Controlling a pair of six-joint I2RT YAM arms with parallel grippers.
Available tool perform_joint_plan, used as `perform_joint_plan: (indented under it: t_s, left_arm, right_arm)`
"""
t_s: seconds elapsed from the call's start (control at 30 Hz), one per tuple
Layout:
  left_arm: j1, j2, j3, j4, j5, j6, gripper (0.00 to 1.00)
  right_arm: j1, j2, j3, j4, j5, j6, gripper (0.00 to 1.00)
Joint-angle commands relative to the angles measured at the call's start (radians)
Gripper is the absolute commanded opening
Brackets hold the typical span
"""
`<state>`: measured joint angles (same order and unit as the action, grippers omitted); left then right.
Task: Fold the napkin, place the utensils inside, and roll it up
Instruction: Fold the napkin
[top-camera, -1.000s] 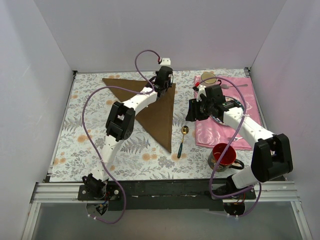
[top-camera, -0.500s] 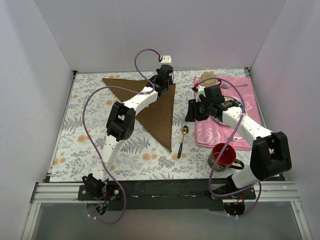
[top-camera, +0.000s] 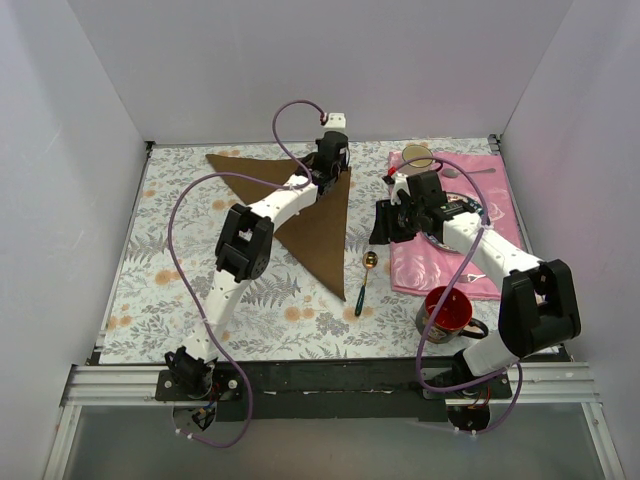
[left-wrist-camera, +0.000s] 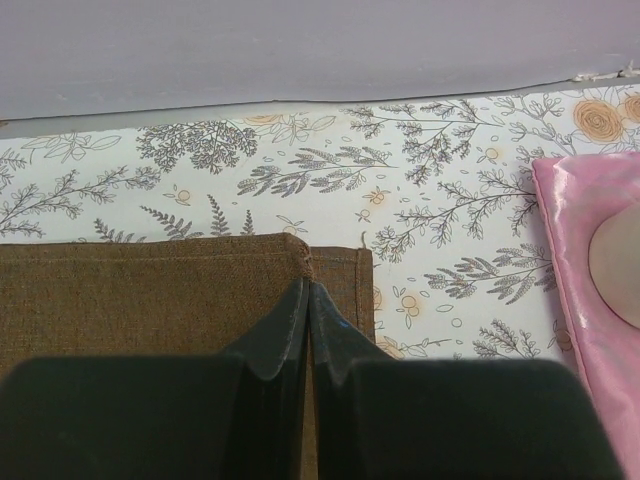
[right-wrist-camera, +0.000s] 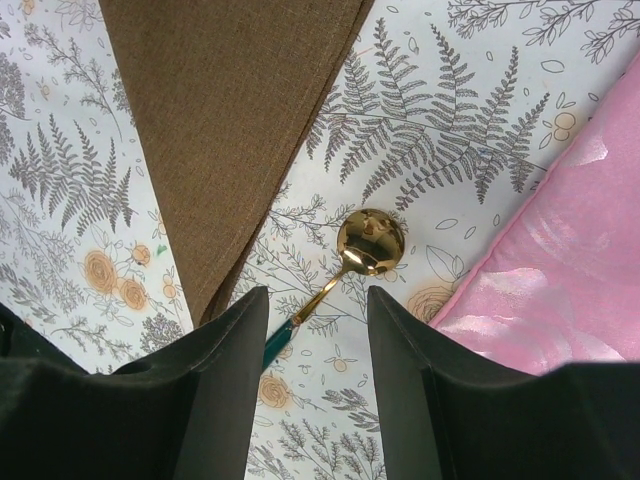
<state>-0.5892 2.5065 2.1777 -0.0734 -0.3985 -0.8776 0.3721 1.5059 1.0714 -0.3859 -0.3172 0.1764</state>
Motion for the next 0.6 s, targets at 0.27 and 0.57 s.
perform_joint_plan:
  t_s: [0.27,0.57]
  left_arm:
    - [-0.009,-0.023,0.039,0.014,0.015,0.026,0.10]
    - [0.066,-0.362,-0.247,-0.003,0.182,-0.101,0.58]
  right_arm:
    - [0.043,0.016,-0.007,0.054,-0.051,0.003,0.60]
    - [0.157,0.056,-0.074,0.183,-0.101,0.112,0.63]
